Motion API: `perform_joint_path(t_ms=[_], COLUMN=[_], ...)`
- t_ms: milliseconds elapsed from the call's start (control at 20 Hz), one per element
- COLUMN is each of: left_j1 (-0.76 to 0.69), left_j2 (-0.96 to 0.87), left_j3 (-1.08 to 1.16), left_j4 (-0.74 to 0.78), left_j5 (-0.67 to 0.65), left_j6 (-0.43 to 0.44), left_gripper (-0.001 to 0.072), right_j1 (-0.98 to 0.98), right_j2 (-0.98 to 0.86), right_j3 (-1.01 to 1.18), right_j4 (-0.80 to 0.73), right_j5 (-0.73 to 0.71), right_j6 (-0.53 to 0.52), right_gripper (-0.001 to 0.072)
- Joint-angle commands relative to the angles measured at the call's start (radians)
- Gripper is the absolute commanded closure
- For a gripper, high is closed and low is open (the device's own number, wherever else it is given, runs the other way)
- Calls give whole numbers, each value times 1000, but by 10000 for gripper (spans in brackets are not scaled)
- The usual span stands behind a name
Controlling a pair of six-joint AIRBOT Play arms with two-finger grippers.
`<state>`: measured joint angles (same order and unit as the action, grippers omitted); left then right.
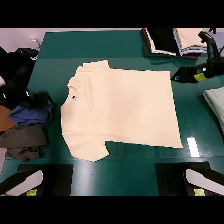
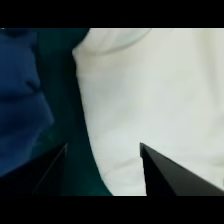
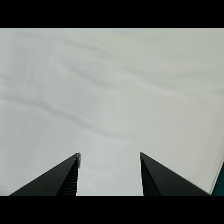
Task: Fold the shirts.
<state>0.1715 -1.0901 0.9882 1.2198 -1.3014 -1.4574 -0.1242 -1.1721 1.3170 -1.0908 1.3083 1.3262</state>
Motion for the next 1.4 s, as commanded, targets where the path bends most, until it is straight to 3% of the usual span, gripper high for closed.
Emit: perform_joint_path(t_ms=[0,250,450,600,650,700,750,850,1000,1100,1150,1350], left_j1=[4,3,3,-18,-43,-66,-80,-79,-79,-79,-79,-79], left_j2=[161,193,193,193,193,193,193,193,193,193,193,193], left_j3=[-339,-525,-588,-598,-598,-597,-588,-541,-454,-420,-408,-401], left_j4=[-27,-131,-344,-352,-353,-352,-352,-340,-335,-338,-337,-338], left_j5=[39,158,255,258,262,265,256,217,190,181,180,183], left_j6=[0,11,114,130,131,135,149,149,150,158,159,159], left_gripper=[168,168,168,171,315,582,687,688,688,687,687,687], right_j1=[0,0,0,0,0,-2,-19,-95,-253,-368,-435,-552], right_j2=[128,185,190,190,190,190,189,190,207,240,245,237], right_j3=[-146,-178,-178,-178,-178,-178,-178,-185,-312,-484,-567,-777], right_j4=[27,27,28,27,26,21,18,6,-170,-251,-253,-216], right_j5=[-64,-77,-77,-74,-72,-64,-40,47,173,148,134,79], right_j6=[-11,-10,-6,-6,-6,-6,-6,-7,-2,6,6,-15], right_gripper=[282,282,282,282,282,282,282,282,282,237,145,163])
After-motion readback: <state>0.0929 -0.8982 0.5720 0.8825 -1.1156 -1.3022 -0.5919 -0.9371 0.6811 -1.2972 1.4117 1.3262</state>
